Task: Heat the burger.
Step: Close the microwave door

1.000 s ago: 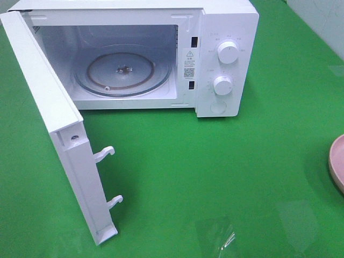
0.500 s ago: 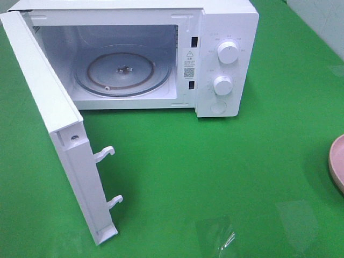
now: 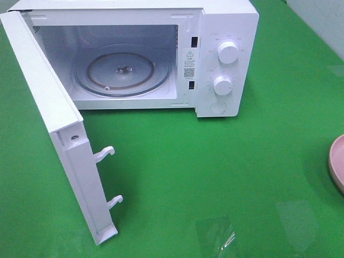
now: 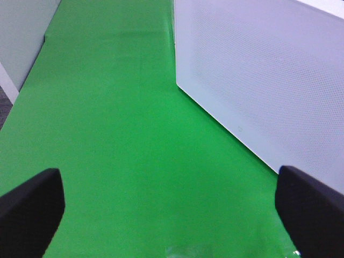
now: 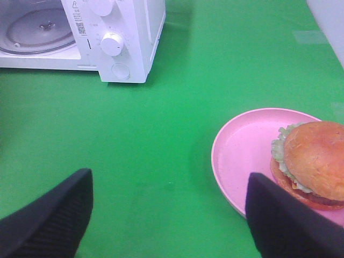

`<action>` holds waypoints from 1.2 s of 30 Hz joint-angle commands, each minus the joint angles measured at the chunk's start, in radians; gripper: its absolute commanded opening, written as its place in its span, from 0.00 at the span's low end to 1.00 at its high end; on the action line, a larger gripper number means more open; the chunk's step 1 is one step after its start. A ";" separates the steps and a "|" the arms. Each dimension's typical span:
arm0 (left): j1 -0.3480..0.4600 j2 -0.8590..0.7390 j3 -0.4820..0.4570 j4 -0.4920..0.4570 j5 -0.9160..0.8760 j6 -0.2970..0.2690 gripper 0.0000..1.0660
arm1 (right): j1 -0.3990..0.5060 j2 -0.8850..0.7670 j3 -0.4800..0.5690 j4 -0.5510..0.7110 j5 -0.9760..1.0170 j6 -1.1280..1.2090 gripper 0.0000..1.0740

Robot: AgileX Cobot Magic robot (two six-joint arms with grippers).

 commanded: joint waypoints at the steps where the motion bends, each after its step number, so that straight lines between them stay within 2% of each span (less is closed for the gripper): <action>1: 0.001 -0.018 0.003 -0.003 -0.002 -0.005 0.94 | -0.006 -0.024 0.000 0.000 -0.001 0.000 0.71; 14: 0.001 -0.017 0.003 -0.005 -0.002 -0.005 0.94 | -0.006 -0.024 0.000 0.000 -0.001 0.000 0.71; 20: 0.001 -0.017 -0.016 -0.046 -0.022 -0.005 0.94 | -0.006 -0.024 0.000 0.000 -0.001 0.000 0.71; 25: 0.001 -0.015 -0.039 -0.027 -0.170 -0.005 0.90 | -0.006 -0.024 0.000 0.000 -0.001 0.000 0.71; 26: 0.001 0.002 -0.039 -0.003 -0.214 -0.005 0.85 | -0.006 -0.024 0.000 0.000 -0.001 0.000 0.71; 27: 0.001 0.002 -0.039 -0.003 -0.214 -0.005 0.85 | -0.006 -0.024 0.000 0.000 -0.001 0.000 0.71; 28: 0.001 0.028 -0.039 0.019 -0.245 -0.005 0.75 | -0.006 -0.024 0.000 0.000 -0.001 0.000 0.71; 29: 0.001 0.028 -0.039 0.019 -0.245 -0.005 0.75 | -0.006 -0.024 0.000 0.000 -0.001 0.000 0.71; 30: 0.001 0.063 -0.039 0.028 -0.277 -0.005 0.61 | -0.006 -0.024 0.000 0.000 -0.001 0.000 0.71; 31: 0.001 0.063 -0.039 0.028 -0.277 -0.005 0.61 | -0.006 -0.024 0.000 0.000 -0.001 0.000 0.71; 33: 0.001 0.136 -0.039 0.027 -0.373 -0.005 0.31 | -0.006 -0.024 0.000 0.000 -0.001 0.000 0.71; 34: 0.001 0.136 -0.039 0.027 -0.373 -0.005 0.31 | -0.006 -0.024 0.000 0.000 -0.001 0.000 0.71; 35: 0.001 0.186 -0.039 0.027 -0.431 -0.005 0.14 | -0.006 -0.024 0.000 0.000 -0.001 0.000 0.71; 36: 0.001 0.186 -0.039 0.027 -0.431 -0.005 0.14 | -0.006 -0.024 0.000 0.000 -0.001 0.000 0.71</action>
